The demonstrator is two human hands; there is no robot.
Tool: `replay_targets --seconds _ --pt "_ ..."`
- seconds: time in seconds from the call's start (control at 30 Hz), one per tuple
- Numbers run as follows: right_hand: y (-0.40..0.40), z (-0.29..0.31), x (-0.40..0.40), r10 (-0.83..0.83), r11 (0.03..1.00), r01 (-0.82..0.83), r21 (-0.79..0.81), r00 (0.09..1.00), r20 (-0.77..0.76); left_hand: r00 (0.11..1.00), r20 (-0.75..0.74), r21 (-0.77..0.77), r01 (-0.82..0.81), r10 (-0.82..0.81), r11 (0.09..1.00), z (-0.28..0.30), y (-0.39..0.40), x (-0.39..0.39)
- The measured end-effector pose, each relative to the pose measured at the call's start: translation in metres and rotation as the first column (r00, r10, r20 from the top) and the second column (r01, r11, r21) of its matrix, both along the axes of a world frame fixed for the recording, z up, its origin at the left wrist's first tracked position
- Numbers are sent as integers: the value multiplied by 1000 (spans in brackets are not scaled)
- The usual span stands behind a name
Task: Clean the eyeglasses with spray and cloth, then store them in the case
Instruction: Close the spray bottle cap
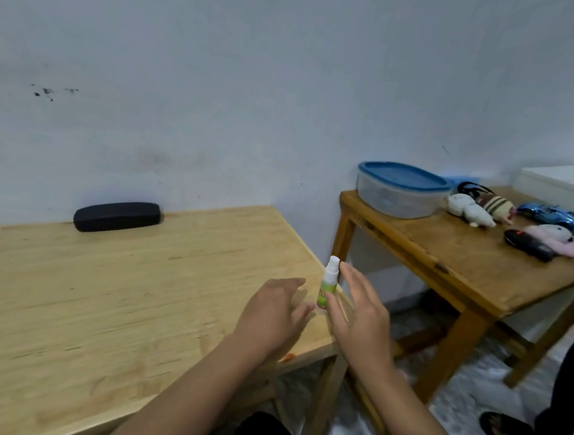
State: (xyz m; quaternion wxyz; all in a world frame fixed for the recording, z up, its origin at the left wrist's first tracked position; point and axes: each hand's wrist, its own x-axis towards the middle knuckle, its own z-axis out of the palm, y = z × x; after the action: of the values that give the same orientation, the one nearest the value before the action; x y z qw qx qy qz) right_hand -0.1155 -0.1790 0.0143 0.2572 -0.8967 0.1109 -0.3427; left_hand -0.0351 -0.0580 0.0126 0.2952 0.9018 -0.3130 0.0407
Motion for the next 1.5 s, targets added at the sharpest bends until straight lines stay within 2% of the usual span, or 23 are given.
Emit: replay_targets --seconds 0.23,0.3,0.4,0.5,0.6,0.7,0.9,1.03,1.1,1.17,1.27,1.33,1.5 --pt "-6 -12 20 46 987 -51 151 998 37 999 -45 -90 -8 4 996 -10 -13 6" --pt "-9 -13 23 85 975 -96 199 994 63 998 -63 -168 -26 15 985 -8 -11 11" --pt "-12 -13 26 109 970 -125 207 990 87 988 -153 -404 -91 31 910 6 -5 17" --pt "-13 -13 25 122 966 -140 217 988 92 989 -140 -565 -122 51 816 23 -2 23" --pt "-12 -12 24 138 956 -158 247 986 96 985 -174 -644 -104 -14 758 35 -7 19" --pt "-9 -9 21 153 949 -177 262 982 110 987 -146 -645 -42 -69 763 40 -16 13" --pt "-10 -5 17 180 941 -207 270 976 122 987 -72 -583 75 -143 809 37 -23 7" --pt "-13 -9 16 204 948 -222 227 974 100 986 -99 -512 65 -134 857 30 -19 5" --pt "-14 -9 16 212 942 -228 245 973 91 990 -105 -383 45 -91 923 22 -15 6" --pt "-15 -7 15 221 938 -234 255 972 79 995 -100 -157 -3 -13 988 10 -11 7" --pt "-14 -5 14 231 938 -237 252 971 54 996 -76 127 -26 36 992 -9 -6 8" --pt "-13 -5 13 230 940 -231 250 973 36 998 -53 197 -19 30 980 -16 -5 9" --pt "-9 -9 13 180 954 -189 235 982 58 1000 -10 216 -19 22 976 -19 -5 10"
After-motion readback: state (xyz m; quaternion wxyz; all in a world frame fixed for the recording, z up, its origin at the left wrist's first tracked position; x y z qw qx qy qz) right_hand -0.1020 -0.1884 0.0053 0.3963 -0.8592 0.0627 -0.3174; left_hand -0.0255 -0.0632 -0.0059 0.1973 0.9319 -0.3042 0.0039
